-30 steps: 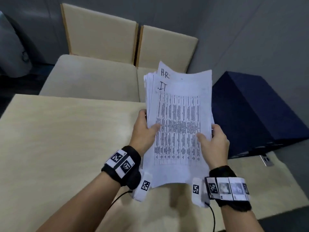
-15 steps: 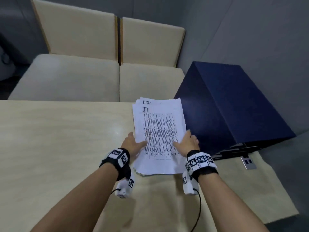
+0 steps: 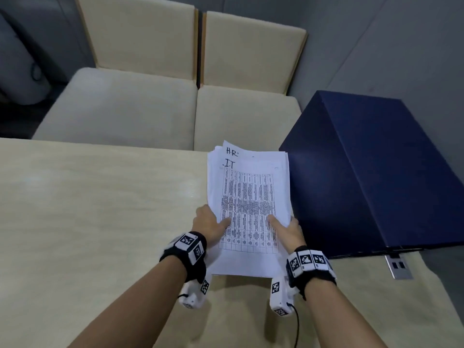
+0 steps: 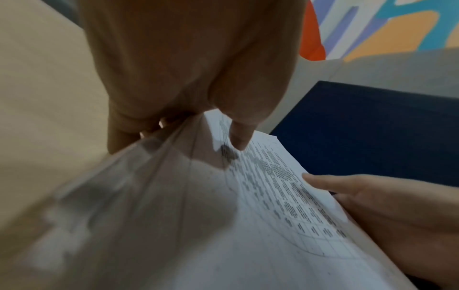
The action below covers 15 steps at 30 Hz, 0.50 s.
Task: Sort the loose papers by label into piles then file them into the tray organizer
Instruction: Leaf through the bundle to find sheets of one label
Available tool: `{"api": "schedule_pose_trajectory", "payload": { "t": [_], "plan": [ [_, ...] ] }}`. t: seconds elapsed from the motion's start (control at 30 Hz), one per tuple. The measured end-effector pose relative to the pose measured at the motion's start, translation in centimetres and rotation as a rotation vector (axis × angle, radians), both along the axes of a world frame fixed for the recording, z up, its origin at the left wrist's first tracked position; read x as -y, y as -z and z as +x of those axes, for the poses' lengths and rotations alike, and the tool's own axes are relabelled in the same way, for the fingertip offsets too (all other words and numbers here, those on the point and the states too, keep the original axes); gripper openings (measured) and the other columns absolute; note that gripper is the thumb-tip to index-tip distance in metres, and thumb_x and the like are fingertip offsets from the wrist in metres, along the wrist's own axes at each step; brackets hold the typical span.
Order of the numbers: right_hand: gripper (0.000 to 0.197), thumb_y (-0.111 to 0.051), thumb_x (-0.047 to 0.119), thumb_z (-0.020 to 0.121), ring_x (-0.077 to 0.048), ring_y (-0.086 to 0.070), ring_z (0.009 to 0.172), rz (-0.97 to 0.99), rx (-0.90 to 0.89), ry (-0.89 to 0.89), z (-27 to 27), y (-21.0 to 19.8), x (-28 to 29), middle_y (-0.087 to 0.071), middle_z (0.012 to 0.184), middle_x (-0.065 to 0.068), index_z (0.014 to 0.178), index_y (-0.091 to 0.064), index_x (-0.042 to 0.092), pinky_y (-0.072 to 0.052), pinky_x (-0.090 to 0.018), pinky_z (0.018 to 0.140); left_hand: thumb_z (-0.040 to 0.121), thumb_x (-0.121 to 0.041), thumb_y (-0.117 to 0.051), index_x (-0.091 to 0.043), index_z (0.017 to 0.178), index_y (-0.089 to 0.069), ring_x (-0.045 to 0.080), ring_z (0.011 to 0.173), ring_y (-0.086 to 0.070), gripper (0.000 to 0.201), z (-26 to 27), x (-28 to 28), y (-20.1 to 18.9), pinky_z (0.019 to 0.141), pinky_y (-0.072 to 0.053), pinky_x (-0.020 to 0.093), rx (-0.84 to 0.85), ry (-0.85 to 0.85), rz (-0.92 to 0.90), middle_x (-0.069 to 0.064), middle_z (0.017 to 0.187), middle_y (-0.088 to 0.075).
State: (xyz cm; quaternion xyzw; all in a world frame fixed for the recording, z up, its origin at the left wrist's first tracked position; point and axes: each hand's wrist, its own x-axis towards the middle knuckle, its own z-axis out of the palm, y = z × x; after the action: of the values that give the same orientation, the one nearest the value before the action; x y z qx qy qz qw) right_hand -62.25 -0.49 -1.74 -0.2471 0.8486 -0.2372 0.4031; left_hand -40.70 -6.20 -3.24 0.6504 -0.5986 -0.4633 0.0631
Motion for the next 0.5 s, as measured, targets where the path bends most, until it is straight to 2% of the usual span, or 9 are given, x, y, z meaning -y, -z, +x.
{"api": "schedule_pose_trajectory", "payload": {
  "t": [0.03, 0.07, 0.13, 0.2, 0.27, 0.33, 0.4, 0.43, 0.5],
  "plan": [
    [0.102, -0.067, 0.069, 0.074, -0.031, -0.052, 0.132, 0.010, 0.015, -0.007, 0.3, 0.3, -0.3, -0.050, 0.148, -0.012, 0.151, -0.036, 0.010, -0.042, -0.048, 0.113, 0.095, -0.050, -0.056, 0.003, 0.139, -0.030, 0.035, 0.124, -0.046, 0.074, 0.2, -0.3, -0.3, 0.105, -0.042, 0.043, 0.066, 0.045, -0.026, 0.018, 0.138, -0.036],
    [0.090, -0.066, 0.061, 0.082, -0.031, -0.054, 0.128, 0.018, 0.012, -0.024, 0.9, 0.5, -0.7, -0.052, 0.144, -0.013, 0.149, -0.036, 0.009, -0.043, -0.049, 0.111, 0.096, -0.051, -0.053, 0.005, 0.140, -0.028, 0.036, 0.125, -0.045, 0.076, 0.5, -0.7, -0.4, 0.105, -0.042, 0.043, 0.107, 0.081, -0.030, 0.020, 0.139, -0.036],
    [0.074, -0.060, 0.045, 0.095, -0.034, -0.050, 0.131, 0.037, -0.039, -0.057, 2.2, 0.7, -1.9, -0.048, 0.147, -0.016, 0.151, -0.031, 0.007, -0.040, -0.050, 0.113, 0.097, -0.052, -0.051, 0.007, 0.141, -0.023, 0.038, 0.126, -0.046, 0.079, 1.4, -1.6, -0.1, 0.105, -0.043, 0.045, 0.122, 0.131, 0.012, 0.023, 0.140, -0.037],
    [0.071, -0.056, 0.041, 0.099, -0.034, -0.046, 0.136, 0.080, -0.062, -0.083, 3.4, 0.6, -3.2, -0.043, 0.150, -0.016, 0.153, -0.027, 0.006, -0.037, -0.048, 0.115, 0.096, -0.054, -0.050, 0.008, 0.140, -0.021, 0.039, 0.123, -0.051, 0.081, 2.8, -2.4, 0.2, 0.103, -0.046, 0.046, 0.069, 0.129, 0.108, 0.025, 0.139, -0.042],
    [0.070, -0.057, 0.042, 0.099, -0.033, -0.047, 0.135, 0.118, -0.063, -0.111, 3.6, 0.7, -4.1, -0.044, 0.150, -0.014, 0.152, -0.029, 0.006, -0.040, -0.045, 0.113, 0.096, -0.059, -0.047, 0.007, 0.139, -0.022, 0.039, 0.119, -0.057, 0.083, 4.3, -2.6, 0.3, 0.101, -0.048, 0.046, 0.018, 0.122, 0.203, 0.027, 0.137, -0.050],
    [0.067, -0.064, 0.043, 0.093, -0.032, -0.054, 0.127, 0.139, -0.097, -0.138, 2.9, 0.8, -3.9, -0.051, 0.144, -0.014, 0.144, -0.042, 0.005, -0.045, -0.042, 0.107, 0.095, -0.063, -0.046, 0.004, 0.138, -0.030, 0.037, 0.119, -0.057, 0.081, 5.3, -2.0, 0.0, 0.101, -0.048, 0.044, 0.016, 0.087, 0.211, 0.024, 0.136, -0.053],
    [0.057, -0.072, 0.042, 0.086, -0.029, -0.060, 0.113, 0.109, -0.181, -0.147, 2.1, 0.4, -2.8, -0.057, 0.131, -0.013, 0.127, -0.056, 0.006, -0.050, -0.038, 0.098, 0.093, -0.061, -0.052, 0.000, 0.133, -0.040, 0.032, 0.114, -0.057, 0.074, 5.6, -1.2, -0.3, 0.097, -0.049, 0.041, -0.024, -0.023, 0.165, 0.020, 0.133, -0.055],
    [0.053, -0.075, 0.041, 0.083, -0.028, -0.060, 0.108, 0.066, -0.230, -0.144, 1.8, 0.1, -2.1, -0.058, 0.125, -0.011, 0.120, -0.059, 0.006, -0.050, -0.036, 0.095, 0.092, -0.058, -0.056, -0.001, 0.128, -0.043, 0.028, 0.106, -0.057, 0.069, 5.4, -0.9, -0.5, 0.091, -0.049, 0.039, -0.073, -0.100, 0.142, 0.018, 0.129, -0.056],
    [0.046, -0.076, 0.035, 0.084, -0.024, -0.055, 0.103, -0.018, -0.306, -0.160, 1.3, -0.7, -0.4, -0.052, 0.121, -0.007, 0.116, -0.058, 0.008, -0.044, -0.031, 0.092, 0.093, -0.050, -0.061, -0.002, 0.122, -0.043, 0.023, 0.097, -0.052, 0.059, 4.7, -0.6, -1.1, 0.081, -0.046, 0.035, -0.188, -0.258, 0.111, 0.018, 0.126, -0.054]
  ]
}}
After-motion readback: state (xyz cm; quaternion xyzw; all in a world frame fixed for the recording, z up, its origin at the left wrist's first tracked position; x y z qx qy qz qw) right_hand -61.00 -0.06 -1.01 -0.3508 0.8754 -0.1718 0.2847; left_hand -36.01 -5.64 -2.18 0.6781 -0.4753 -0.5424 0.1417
